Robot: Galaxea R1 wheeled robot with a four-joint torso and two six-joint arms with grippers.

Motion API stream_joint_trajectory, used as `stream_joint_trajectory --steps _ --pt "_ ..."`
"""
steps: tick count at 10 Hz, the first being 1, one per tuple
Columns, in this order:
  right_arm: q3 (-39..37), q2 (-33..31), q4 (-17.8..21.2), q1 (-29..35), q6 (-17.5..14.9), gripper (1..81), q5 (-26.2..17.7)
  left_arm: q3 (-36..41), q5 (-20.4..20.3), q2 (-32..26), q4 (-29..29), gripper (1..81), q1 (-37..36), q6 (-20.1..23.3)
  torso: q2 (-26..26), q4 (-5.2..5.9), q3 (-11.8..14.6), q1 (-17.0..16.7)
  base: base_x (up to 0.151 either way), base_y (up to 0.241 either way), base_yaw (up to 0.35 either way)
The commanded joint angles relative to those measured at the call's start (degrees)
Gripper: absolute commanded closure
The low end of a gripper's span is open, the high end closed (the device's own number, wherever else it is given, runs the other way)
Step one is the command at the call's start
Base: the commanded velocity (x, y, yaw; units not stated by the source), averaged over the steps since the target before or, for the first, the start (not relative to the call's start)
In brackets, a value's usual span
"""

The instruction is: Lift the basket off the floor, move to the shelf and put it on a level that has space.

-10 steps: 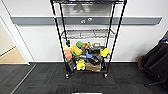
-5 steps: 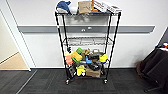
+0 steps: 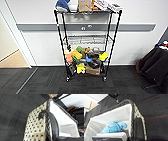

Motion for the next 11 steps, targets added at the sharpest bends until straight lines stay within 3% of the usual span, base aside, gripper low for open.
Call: stream_joint_trajectory --steps 1,4,5,11 --pt "2.5 -2.6 1.8 7.5 0.1 81.1 0.9 1.4 1.4 -2.4 -0.3 81.1 -6.5 -0.4 5.6 0.0 0.0 -3.6 0.0 0.0 0.0" --pt "2.5 -2.1 1.5 7.9 0.1 81.1 0.1 1.6 1.4 -2.4 -0.3 81.1 -6.5 -0.4 11.4 0.0 0.0 -7.4 0.0 0.0 0.0" --pt "2.6 -2.1 1.2 7.7 0.0 81.1 0.0 1.6 1.4 -2.3 -0.3 81.1 -6.5 -0.4 13.4 0.0 3.2 -8.7 0.0 0.0 0.0" --pt "2.6 -2.1 1.2 7.4 0.0 81.1 0.0 1.6 1.4 -2.0 -0.3 81.1 -6.5 -0.4 24.4 0.0 7.7 -15.7 0.0 0.0 0.0"
